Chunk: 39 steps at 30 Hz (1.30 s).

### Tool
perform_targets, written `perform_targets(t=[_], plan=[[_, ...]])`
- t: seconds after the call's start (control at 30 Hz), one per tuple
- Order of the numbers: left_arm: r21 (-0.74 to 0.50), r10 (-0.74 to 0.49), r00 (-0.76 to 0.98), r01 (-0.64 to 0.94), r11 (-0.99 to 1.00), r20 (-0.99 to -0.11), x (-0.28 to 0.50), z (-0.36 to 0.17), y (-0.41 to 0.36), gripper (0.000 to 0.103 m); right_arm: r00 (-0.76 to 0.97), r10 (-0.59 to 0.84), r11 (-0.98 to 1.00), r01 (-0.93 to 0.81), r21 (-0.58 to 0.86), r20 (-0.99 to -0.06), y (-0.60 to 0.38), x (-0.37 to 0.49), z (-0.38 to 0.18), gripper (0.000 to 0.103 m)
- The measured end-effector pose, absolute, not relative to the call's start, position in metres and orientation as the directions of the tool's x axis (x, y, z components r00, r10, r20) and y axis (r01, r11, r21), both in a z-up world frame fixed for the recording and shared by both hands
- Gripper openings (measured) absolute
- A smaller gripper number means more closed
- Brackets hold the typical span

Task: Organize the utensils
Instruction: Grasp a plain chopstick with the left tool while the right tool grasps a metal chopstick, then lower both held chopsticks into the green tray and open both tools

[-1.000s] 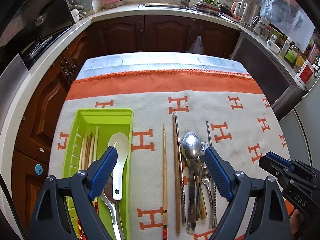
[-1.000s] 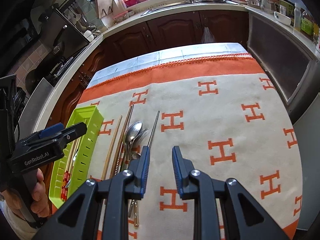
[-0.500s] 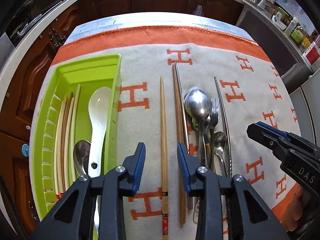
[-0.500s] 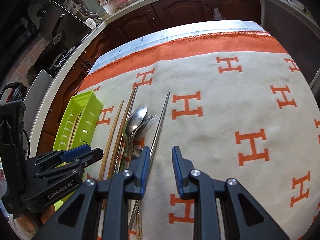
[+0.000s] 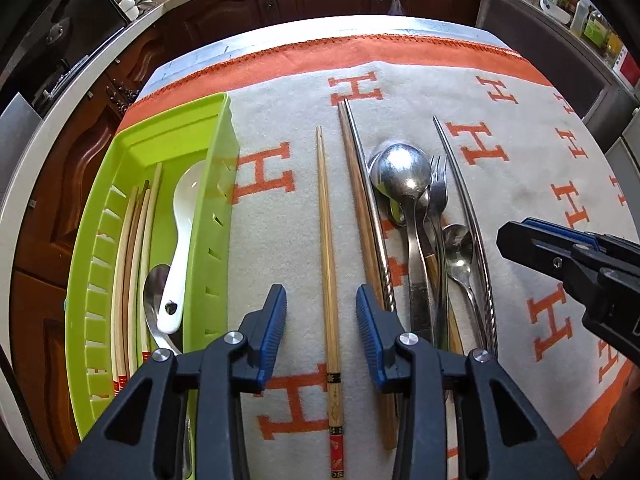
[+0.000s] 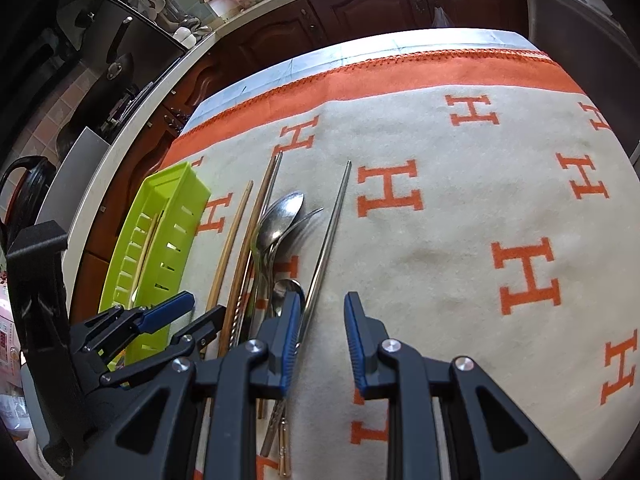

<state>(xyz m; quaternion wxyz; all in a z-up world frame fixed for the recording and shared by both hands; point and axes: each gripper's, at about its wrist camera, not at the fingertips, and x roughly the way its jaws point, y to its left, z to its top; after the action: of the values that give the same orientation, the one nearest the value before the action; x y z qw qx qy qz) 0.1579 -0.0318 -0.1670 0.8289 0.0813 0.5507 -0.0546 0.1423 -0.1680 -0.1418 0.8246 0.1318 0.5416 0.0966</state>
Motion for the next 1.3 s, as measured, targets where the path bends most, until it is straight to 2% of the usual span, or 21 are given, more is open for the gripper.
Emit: perform_targets(t=[0.07, 0.1, 0.13, 0.23, 0.47, 0.5, 0.53, 0.57, 0.73, 0.97, 1.03, 1.07, 1.3], plan=[[0.07, -0.004, 0.384, 0.178, 0.981, -0.923, 0.158, -0.167, -0.034, 0.027, 0.394, 0.302, 0.947, -0.015, 0.322, -0.868, -0.168, 0.142, -0.142, 0.023], [0.049, -0.023, 0.376, 0.181, 0.982, -0.927, 0.158, -0.167, -0.034, 0.017, 0.395, 0.301, 0.947, -0.015, 0.322, -0.868, -0.168, 0.142, -0.142, 0.023], [0.038, -0.033, 0.372, 0.181, 0.983, -0.928, 0.157, -0.166, -0.035, 0.015, 0.396, 0.301, 0.947, -0.015, 0.321, -0.868, -0.168, 0.142, -0.142, 0.023], [0.052, -0.021, 0.386, 0.178, 0.983, -0.922, 0.155, -0.166, -0.039, 0.015, 0.397, 0.303, 0.946, -0.013, 0.325, -0.866, -0.169, 0.143, -0.143, 0.023], [-0.012, -0.072, 0.403, 0.148, 0.989, -0.913, 0.154, -0.167, -0.028, 0.017, 0.389, 0.303, 0.944, -0.001, 0.329, -0.87, -0.166, 0.15, -0.149, 0.023], [-0.014, -0.075, 0.408, 0.151, 0.988, -0.91, 0.154, -0.168, -0.028, 0.015, 0.388, 0.303, 0.944, 0.004, 0.331, -0.87, -0.165, 0.152, -0.15, 0.023], [-0.022, -0.083, 0.413, 0.15, 0.988, -0.907, 0.153, -0.168, -0.027, 0.007, 0.387, 0.302, 0.943, 0.012, 0.332, -0.871, -0.165, 0.154, -0.151, 0.023], [-0.034, -0.094, 0.412, 0.15, 0.988, -0.906, 0.153, -0.168, -0.026, 0.005, 0.384, 0.3, 0.943, 0.02, 0.332, -0.873, -0.165, 0.156, -0.153, 0.023], [-0.062, -0.12, 0.404, 0.153, 0.986, -0.907, 0.151, -0.168, -0.021, 0.004, 0.388, 0.263, 0.954, 0.034, 0.299, -0.883, -0.158, 0.165, -0.157, 0.023], [-0.087, -0.143, 0.413, 0.15, 0.985, -0.9, 0.142, -0.15, -0.011, 0.004, 0.403, 0.112, 0.993, 0.0, 0.122, -0.908, -0.131, 0.173, -0.156, 0.022], [-0.097, -0.151, 0.426, 0.146, 0.984, -0.892, 0.138, -0.14, -0.005, 0.004, 0.41, 0.048, 0.998, 0.009, 0.057, -0.911, -0.127, 0.172, -0.157, 0.007], [-0.101, -0.155, 0.431, 0.145, 0.984, -0.889, 0.137, -0.135, -0.002, 0.004, 0.413, 0.033, 0.999, 0.015, 0.043, -0.91, -0.128, 0.172, -0.157, 0.007], [-0.126, -0.18, 0.483, 0.141, 0.982, -0.857, 0.123, -0.1, 0.024, 0.004, 0.401, 0.137, 0.982, 0.065, 0.177, -0.906, -0.151, 0.163, -0.15, 0.006]])
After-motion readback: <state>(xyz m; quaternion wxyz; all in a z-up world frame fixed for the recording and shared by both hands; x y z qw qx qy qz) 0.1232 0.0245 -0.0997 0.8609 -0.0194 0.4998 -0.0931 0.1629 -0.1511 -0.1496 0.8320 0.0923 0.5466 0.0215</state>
